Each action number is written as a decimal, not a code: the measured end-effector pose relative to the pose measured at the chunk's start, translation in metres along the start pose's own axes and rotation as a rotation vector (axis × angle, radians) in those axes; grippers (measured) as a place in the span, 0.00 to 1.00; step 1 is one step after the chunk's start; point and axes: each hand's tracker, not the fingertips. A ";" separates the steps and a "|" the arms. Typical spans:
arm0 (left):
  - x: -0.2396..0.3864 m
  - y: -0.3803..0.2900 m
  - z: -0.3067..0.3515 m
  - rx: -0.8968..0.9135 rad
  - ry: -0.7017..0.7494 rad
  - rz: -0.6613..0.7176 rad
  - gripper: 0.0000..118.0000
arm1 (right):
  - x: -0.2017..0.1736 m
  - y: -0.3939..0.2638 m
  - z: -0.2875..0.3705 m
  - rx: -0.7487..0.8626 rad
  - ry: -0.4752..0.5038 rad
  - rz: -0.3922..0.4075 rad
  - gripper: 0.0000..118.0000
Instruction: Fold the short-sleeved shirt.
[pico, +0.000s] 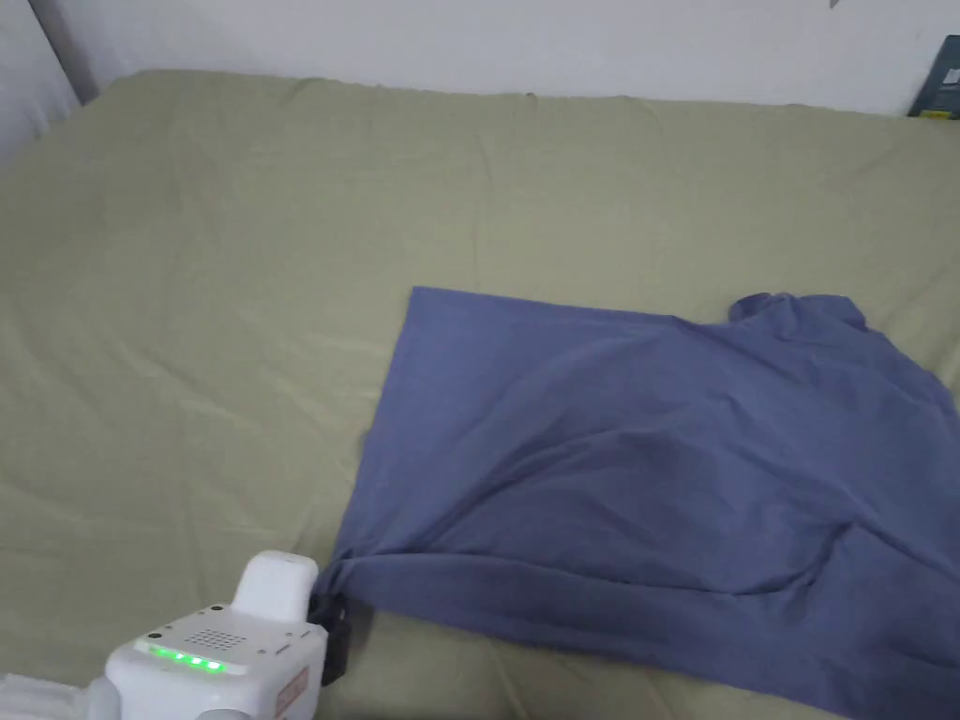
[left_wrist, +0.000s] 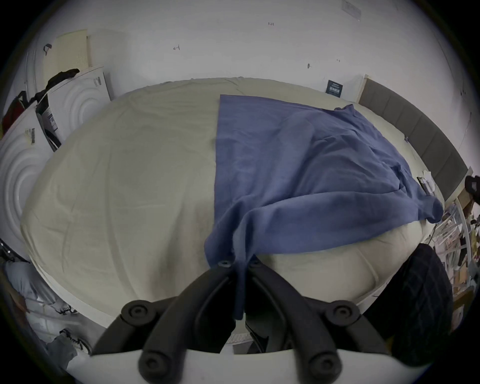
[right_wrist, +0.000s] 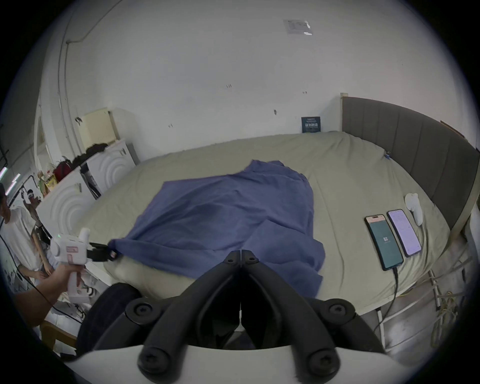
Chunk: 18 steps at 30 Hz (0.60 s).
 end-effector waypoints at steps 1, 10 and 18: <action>0.001 0.000 0.002 -0.005 -0.021 0.022 0.01 | 0.005 -0.001 -0.004 -0.026 -0.018 0.002 0.00; -0.001 0.004 0.016 0.024 -0.020 0.029 0.00 | 0.075 -0.026 -0.065 -0.286 -0.189 0.035 1.00; -0.011 0.001 0.006 0.012 -0.009 0.051 0.00 | 0.110 -0.060 -0.103 -0.319 -0.029 -0.101 0.56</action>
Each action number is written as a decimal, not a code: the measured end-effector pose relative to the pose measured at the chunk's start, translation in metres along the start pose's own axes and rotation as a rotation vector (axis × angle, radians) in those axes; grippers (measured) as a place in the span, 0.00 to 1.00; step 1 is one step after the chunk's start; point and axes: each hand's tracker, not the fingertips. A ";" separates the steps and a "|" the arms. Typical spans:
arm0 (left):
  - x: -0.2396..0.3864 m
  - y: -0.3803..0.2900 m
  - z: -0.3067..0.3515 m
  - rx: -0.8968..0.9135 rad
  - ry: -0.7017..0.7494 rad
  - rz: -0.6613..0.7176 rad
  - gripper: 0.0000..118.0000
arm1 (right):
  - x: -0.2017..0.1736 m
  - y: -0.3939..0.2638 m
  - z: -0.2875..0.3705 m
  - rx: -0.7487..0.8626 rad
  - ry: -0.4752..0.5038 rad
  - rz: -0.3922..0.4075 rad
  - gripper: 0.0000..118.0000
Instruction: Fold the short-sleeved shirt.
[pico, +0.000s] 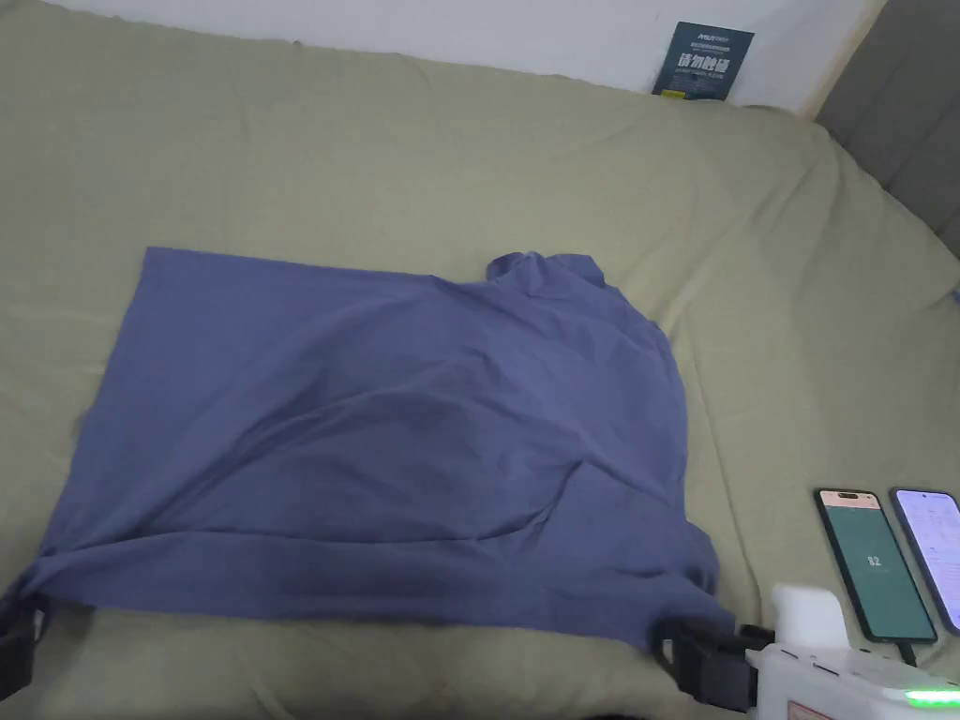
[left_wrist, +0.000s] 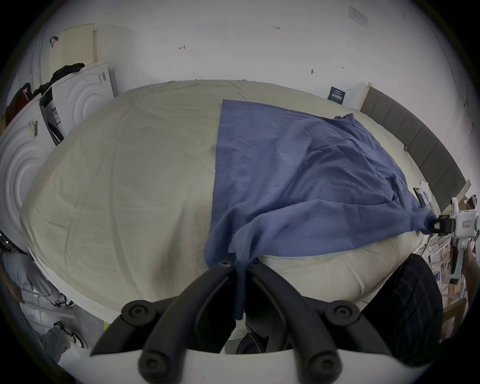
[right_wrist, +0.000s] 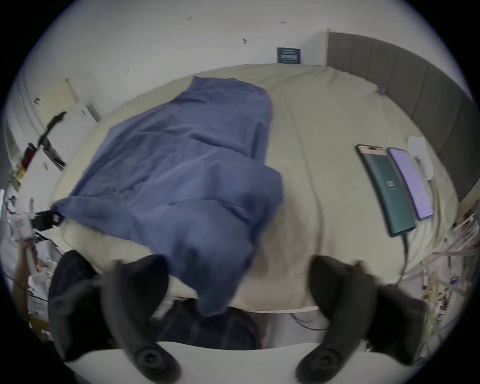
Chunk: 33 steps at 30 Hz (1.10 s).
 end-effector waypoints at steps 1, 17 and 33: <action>0.003 0.000 -0.001 -0.005 -0.008 0.004 0.00 | 0.000 0.000 -0.004 -0.015 -0.024 0.006 0.02; 0.006 0.102 0.057 0.111 -0.205 0.049 0.00 | -0.021 0.133 0.078 0.202 0.091 0.083 0.02; 0.008 0.214 -0.147 -0.278 -0.040 0.291 0.00 | -0.002 0.253 -0.105 -0.082 -0.091 -0.097 0.02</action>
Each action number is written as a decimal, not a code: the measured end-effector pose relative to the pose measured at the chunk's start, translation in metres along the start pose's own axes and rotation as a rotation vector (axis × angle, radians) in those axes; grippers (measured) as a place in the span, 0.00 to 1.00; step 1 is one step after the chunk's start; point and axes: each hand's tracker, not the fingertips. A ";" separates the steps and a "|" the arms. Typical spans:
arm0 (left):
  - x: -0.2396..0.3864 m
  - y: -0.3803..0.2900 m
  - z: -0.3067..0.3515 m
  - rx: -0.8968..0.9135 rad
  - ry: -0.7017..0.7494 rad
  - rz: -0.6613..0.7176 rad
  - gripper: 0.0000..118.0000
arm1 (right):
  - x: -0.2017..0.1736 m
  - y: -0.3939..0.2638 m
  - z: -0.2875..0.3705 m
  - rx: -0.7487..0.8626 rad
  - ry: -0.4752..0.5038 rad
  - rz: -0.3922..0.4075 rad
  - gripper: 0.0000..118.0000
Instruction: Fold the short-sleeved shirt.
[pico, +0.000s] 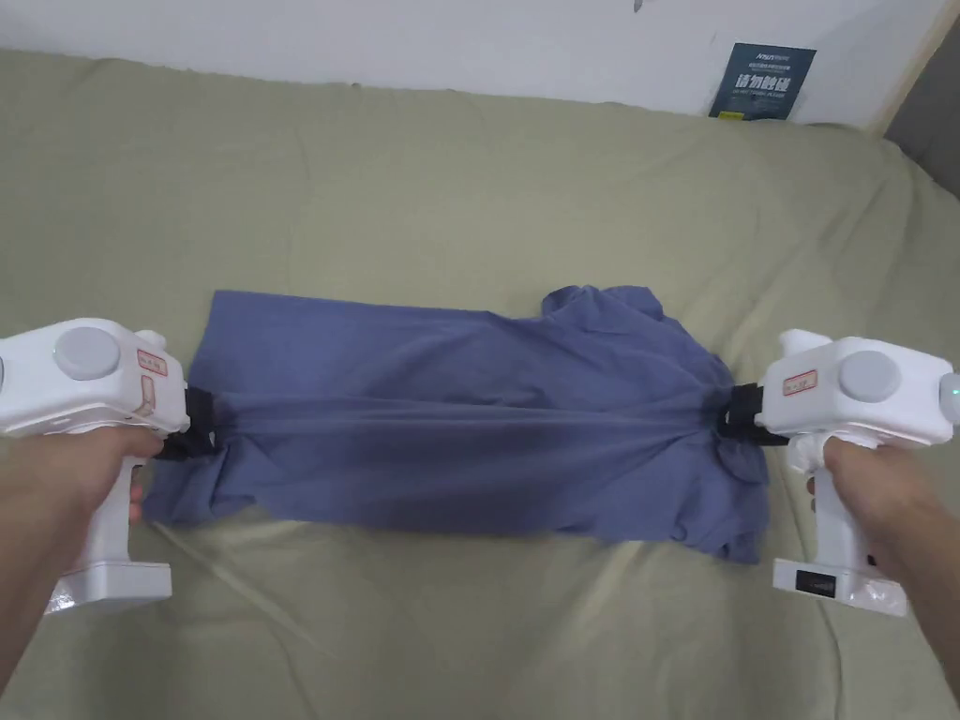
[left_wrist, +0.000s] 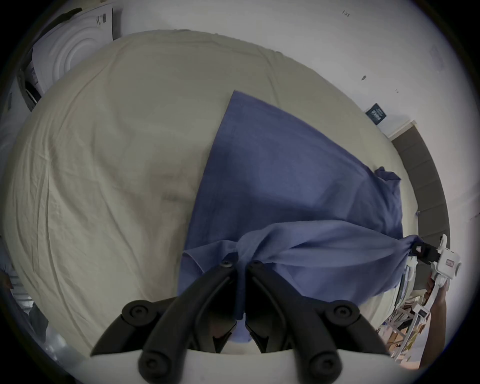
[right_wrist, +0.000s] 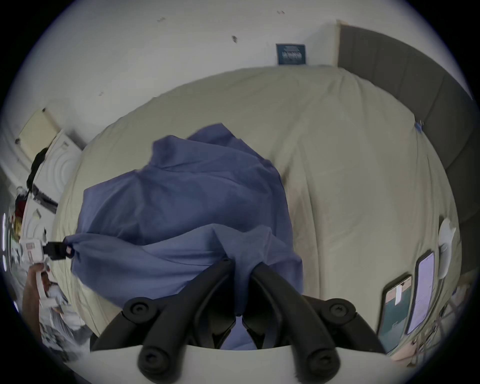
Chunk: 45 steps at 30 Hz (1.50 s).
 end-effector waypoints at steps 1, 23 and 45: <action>0.000 0.001 -0.002 -0.005 -0.002 0.000 0.00 | 0.006 0.002 -0.002 -0.007 0.009 -0.007 0.02; -0.005 -0.293 0.195 0.783 0.162 -0.450 0.00 | -0.071 -0.283 0.230 0.874 0.044 0.278 0.07; -0.029 -0.106 0.015 0.290 0.139 -0.217 0.77 | -0.057 -0.271 0.211 0.685 0.083 0.170 0.00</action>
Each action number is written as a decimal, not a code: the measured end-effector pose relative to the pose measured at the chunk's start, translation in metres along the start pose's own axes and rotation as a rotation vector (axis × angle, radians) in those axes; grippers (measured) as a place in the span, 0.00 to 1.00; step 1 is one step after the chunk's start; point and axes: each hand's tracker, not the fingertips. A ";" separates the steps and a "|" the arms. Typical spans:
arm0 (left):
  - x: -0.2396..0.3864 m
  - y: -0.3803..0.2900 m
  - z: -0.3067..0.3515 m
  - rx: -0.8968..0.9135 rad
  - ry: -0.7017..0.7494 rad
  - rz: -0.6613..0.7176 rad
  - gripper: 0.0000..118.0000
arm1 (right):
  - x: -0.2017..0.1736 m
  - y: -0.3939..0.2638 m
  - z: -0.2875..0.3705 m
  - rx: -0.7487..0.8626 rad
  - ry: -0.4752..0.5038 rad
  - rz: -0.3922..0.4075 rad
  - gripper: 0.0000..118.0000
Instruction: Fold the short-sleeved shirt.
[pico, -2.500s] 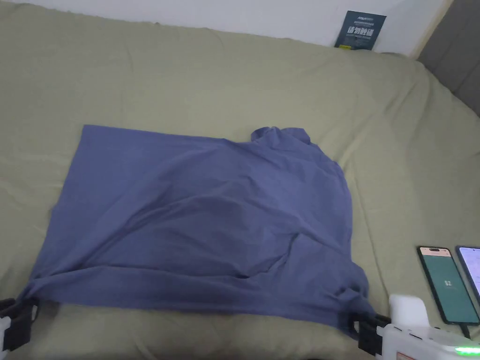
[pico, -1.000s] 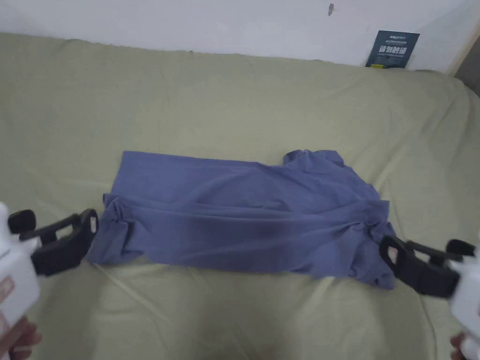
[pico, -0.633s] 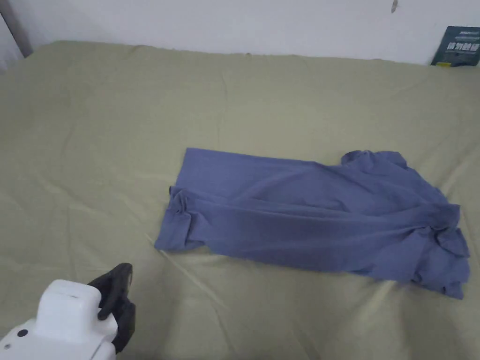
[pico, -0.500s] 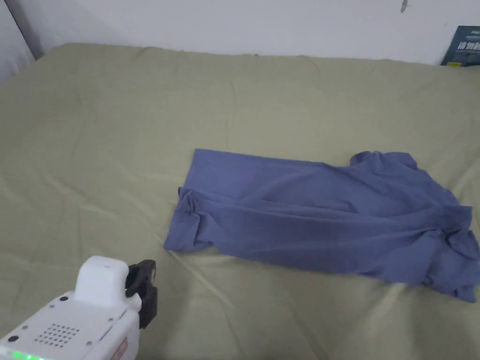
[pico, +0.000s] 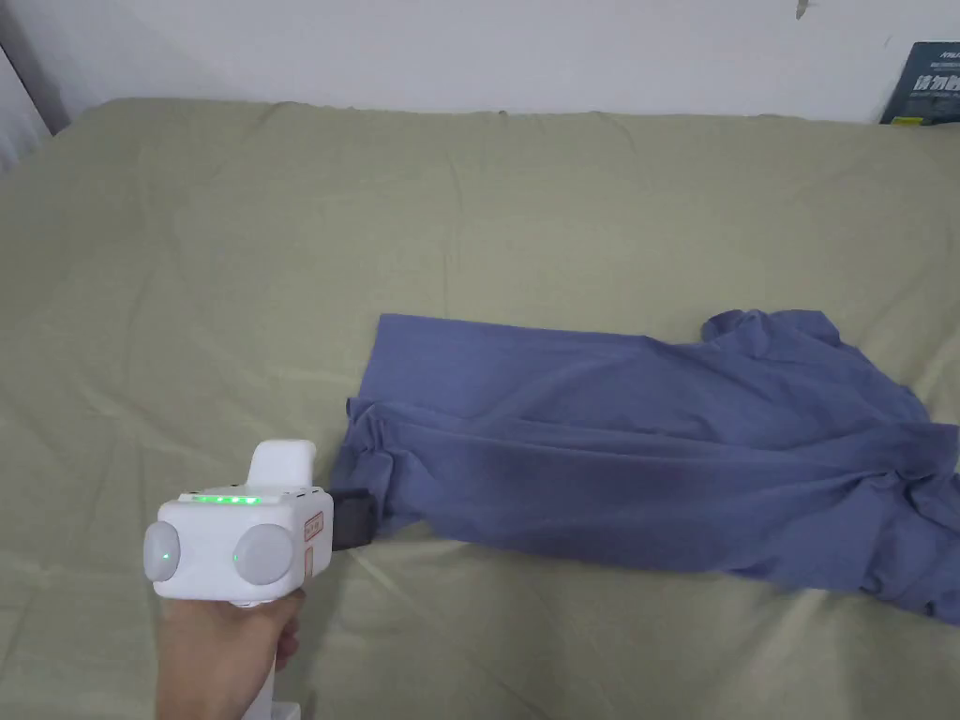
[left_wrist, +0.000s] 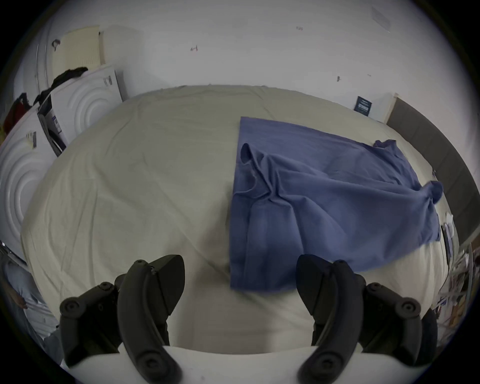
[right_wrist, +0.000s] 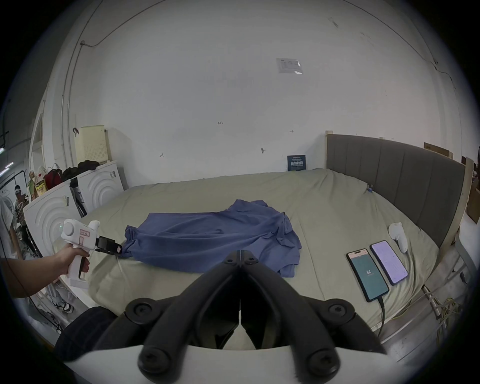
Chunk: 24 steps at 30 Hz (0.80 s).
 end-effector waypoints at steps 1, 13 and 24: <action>0.002 0.001 -0.007 -0.019 0.017 -0.006 0.77 | 0.001 0.000 -0.001 -0.006 0.000 -0.003 0.00; 0.018 -0.011 0.016 -0.011 -0.058 -0.037 0.05 | 0.012 0.004 -0.016 -0.047 0.013 -0.039 0.00; 0.013 0.004 0.049 0.067 -0.128 0.005 0.05 | 0.080 -0.005 -0.175 -0.315 0.018 0.088 1.00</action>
